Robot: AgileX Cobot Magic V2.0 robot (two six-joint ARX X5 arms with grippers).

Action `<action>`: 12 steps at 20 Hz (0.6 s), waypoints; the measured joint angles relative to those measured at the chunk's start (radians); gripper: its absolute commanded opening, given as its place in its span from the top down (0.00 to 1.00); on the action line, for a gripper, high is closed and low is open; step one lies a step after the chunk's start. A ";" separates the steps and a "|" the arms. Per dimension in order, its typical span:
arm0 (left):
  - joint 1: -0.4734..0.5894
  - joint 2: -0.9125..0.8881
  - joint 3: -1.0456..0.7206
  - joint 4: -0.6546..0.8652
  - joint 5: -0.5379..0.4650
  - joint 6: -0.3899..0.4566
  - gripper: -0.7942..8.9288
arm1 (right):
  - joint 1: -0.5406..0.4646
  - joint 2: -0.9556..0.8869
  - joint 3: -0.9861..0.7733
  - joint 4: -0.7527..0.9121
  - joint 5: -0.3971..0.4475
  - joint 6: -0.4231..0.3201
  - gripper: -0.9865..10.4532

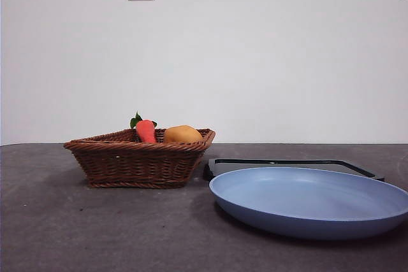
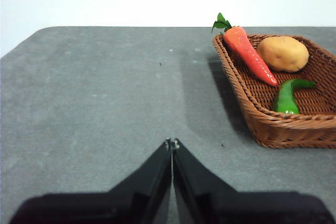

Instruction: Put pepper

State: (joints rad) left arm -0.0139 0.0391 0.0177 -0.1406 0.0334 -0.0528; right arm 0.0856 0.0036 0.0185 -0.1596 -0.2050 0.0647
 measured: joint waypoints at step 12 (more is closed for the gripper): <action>0.000 0.000 0.000 0.002 0.110 -0.196 0.91 | 0.000 0.000 -0.002 0.011 -0.004 0.240 0.91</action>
State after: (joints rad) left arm -0.0139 0.0391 0.0177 -0.1387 0.1432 -0.2489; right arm 0.0856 0.0032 0.0166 -0.1482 -0.2092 0.3046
